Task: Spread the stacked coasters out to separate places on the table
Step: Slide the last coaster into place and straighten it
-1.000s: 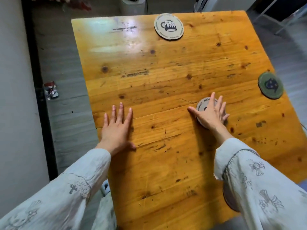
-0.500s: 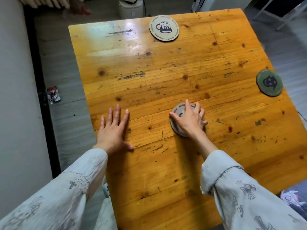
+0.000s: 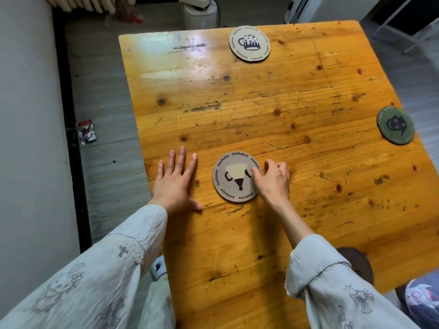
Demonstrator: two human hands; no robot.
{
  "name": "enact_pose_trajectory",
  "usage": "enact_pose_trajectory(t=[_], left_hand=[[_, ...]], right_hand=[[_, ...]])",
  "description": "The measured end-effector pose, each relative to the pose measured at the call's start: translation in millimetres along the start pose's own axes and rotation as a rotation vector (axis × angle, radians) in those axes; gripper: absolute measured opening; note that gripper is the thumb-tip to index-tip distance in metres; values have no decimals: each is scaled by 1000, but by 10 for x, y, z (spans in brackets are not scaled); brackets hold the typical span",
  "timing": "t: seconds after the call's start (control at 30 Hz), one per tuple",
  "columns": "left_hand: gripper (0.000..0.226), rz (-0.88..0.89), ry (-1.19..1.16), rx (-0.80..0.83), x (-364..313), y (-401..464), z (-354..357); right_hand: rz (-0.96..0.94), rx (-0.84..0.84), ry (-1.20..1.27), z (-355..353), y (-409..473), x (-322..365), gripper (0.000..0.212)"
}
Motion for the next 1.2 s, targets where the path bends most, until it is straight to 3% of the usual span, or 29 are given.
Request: enact_pose_trajectory(t=[0.2,0.33,0.53,0.67,0.8,1.2], left_hand=[[128,56,-28,-62,-10,-39,21],[118,159,-149,-146,-46,-149,32],[117,133,-239,-212,146,-261,80],[116,115,-238,-203,249,-236,60],[112,107,-246,-218,217,-210,46],[92,25,-432,-396,462,-492,-90]], right_hand=[[86,43,102,212,-91,118,49],[-62,92,132,324,-6,515,37],[-283,270,315,448,-51,1008,29],[-139,88,223,354,-143,796,31],[-8,231,123,517,-223,651,38],[-44,302,220,657,-339,937,45]])
Point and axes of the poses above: each hand's wrist, its own y-axis towards the middle knuckle, its own z-axis out of the palm, x = y × z, the point moved 9 cm from there along y, towards the middle knuckle, and after that the axes turned 5 degrees about -z, right-handed, at the moved point
